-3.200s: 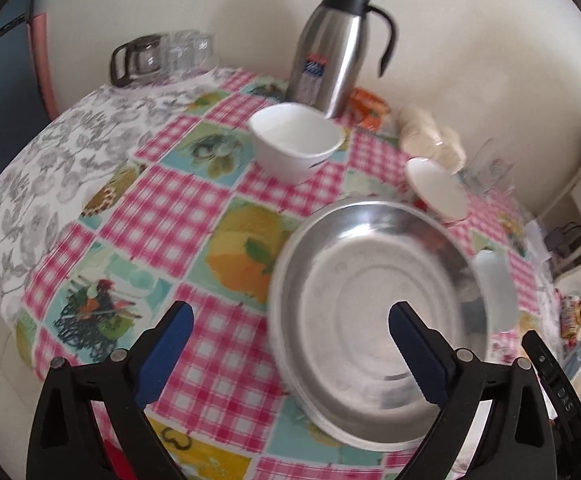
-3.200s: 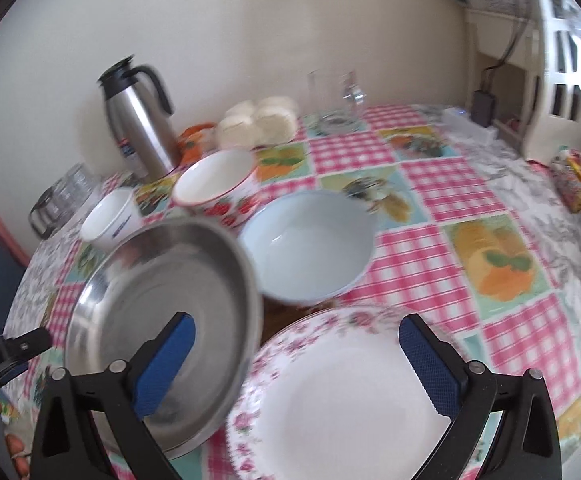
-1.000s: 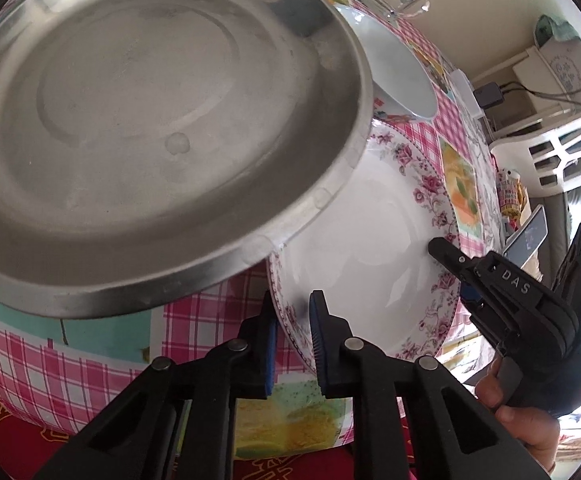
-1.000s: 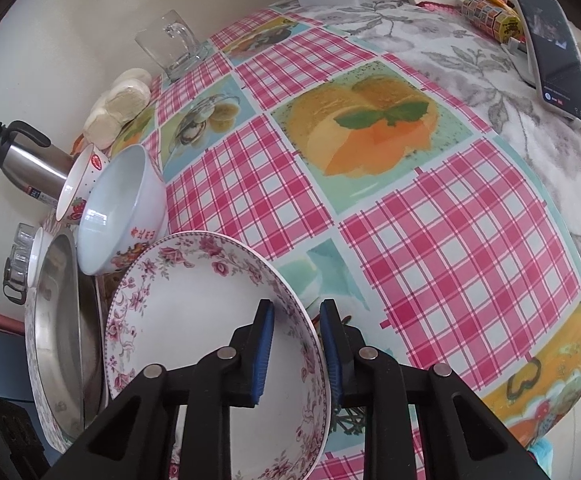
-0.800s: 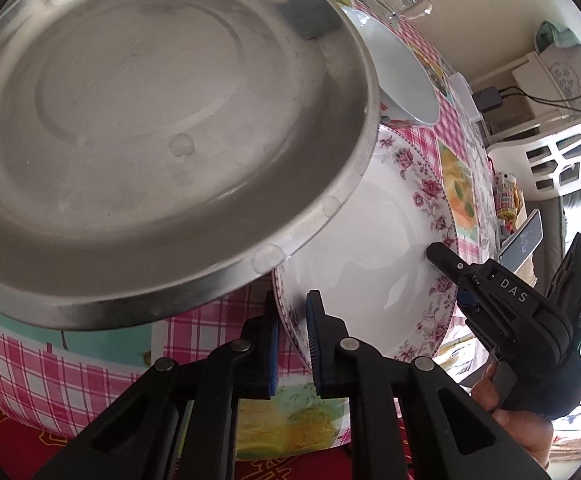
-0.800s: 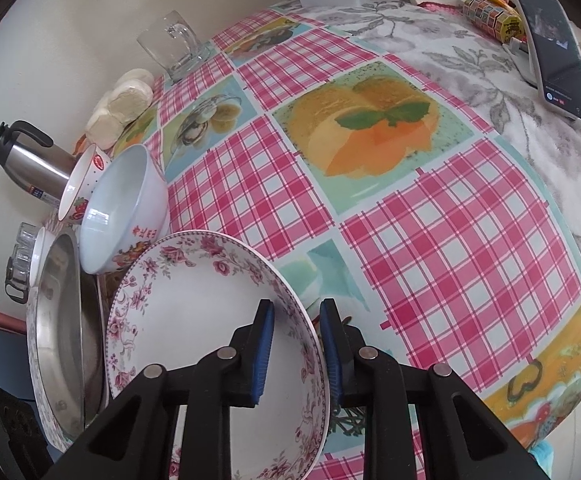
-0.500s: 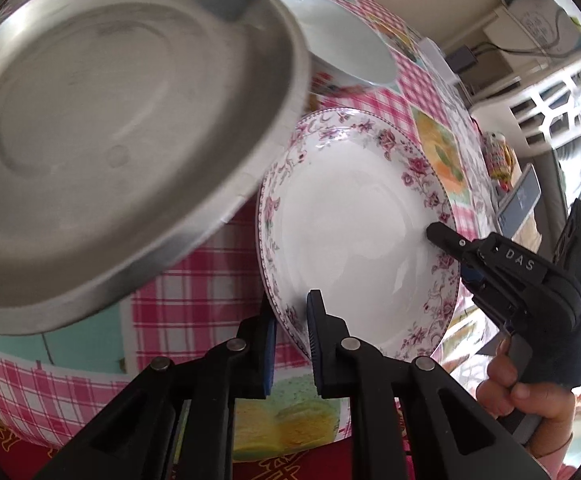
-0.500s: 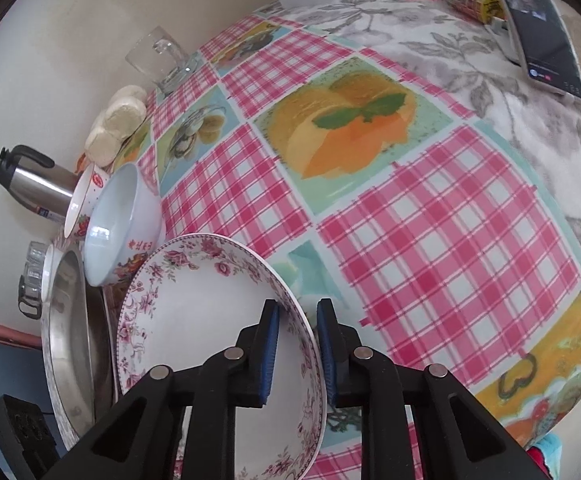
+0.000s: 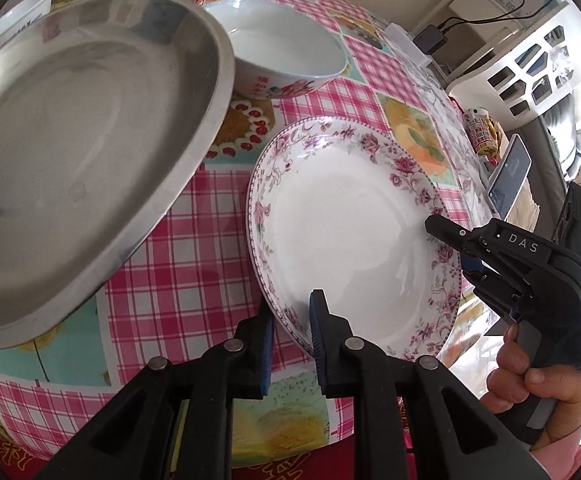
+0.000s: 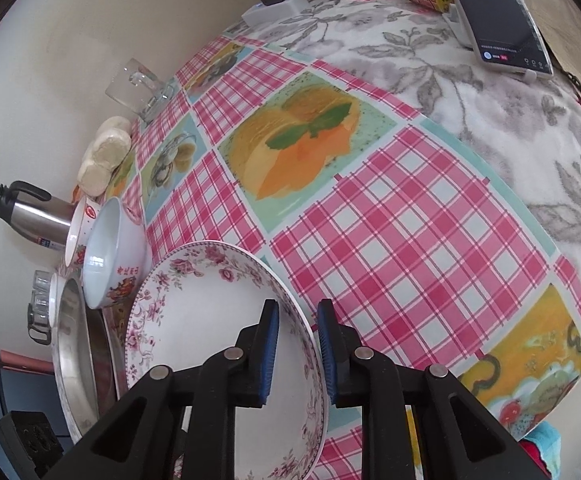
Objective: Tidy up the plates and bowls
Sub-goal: 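Lift the pink floral plate with the right tool toward the steel tray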
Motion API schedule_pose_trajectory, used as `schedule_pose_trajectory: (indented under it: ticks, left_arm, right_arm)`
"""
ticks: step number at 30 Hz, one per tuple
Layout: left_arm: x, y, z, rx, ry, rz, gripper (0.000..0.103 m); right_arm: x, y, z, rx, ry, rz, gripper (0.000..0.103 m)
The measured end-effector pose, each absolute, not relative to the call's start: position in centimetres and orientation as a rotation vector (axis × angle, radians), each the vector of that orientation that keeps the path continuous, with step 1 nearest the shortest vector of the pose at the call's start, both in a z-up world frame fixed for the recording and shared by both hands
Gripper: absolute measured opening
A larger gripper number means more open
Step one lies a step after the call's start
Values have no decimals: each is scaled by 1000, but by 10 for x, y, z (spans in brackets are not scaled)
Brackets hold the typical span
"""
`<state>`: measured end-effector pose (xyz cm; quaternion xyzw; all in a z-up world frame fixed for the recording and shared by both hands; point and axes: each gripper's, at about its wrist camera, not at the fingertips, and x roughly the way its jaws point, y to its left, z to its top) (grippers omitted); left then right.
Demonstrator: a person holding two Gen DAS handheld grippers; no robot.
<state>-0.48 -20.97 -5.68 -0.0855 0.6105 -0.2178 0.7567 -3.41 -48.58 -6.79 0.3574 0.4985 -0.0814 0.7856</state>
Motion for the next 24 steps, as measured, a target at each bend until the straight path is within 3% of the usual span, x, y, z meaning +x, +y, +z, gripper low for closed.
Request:
schedule_pose_trajectory:
  ticks: [24]
  left_arm:
    - [-10, -205, -15, -187, 1166, -520, 25]
  right_arm:
    - [-43, -488, -42, 790, 967, -102, 22]
